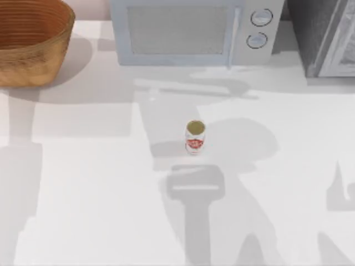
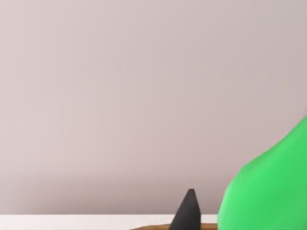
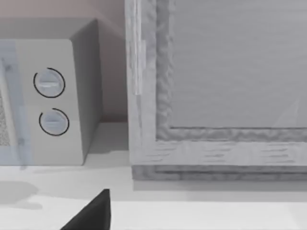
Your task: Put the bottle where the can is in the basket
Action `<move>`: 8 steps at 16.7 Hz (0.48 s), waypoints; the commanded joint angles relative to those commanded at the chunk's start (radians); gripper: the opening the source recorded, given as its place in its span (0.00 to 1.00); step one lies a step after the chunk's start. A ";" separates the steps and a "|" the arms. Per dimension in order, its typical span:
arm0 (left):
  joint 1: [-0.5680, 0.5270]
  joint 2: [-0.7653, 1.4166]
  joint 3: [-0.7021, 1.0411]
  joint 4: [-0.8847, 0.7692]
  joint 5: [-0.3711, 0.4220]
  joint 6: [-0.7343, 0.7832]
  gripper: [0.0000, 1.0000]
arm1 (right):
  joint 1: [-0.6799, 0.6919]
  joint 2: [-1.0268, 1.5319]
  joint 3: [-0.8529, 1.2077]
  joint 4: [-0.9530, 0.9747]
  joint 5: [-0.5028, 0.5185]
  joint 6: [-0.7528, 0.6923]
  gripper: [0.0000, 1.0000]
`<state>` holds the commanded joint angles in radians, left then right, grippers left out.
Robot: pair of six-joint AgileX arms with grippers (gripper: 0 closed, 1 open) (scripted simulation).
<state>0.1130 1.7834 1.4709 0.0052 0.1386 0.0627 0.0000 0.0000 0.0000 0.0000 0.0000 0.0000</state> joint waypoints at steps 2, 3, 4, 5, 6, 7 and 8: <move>-0.006 0.059 0.024 0.037 -0.002 -0.003 0.00 | 0.000 0.000 0.000 0.000 0.000 0.000 1.00; -0.008 0.089 0.034 0.057 -0.005 -0.005 0.00 | 0.000 0.000 0.000 0.000 0.000 0.000 1.00; -0.011 0.117 0.044 0.076 -0.007 -0.006 0.00 | 0.000 0.000 0.000 0.000 0.000 0.000 1.00; -0.012 0.138 0.051 0.090 -0.009 -0.007 0.00 | 0.000 0.000 0.000 0.000 0.000 0.000 1.00; -0.013 0.149 0.056 0.098 -0.011 -0.006 0.00 | 0.000 0.000 0.000 0.000 0.000 0.000 1.00; -0.013 0.150 0.056 0.099 -0.011 -0.006 0.00 | 0.000 0.000 0.000 0.000 0.000 0.000 1.00; -0.013 0.150 0.056 0.099 -0.011 -0.006 0.00 | 0.000 0.000 0.000 0.000 0.000 0.000 1.00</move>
<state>0.0996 1.9334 1.5272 0.1038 0.1280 0.0564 0.0000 0.0000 0.0000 0.0000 0.0000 0.0000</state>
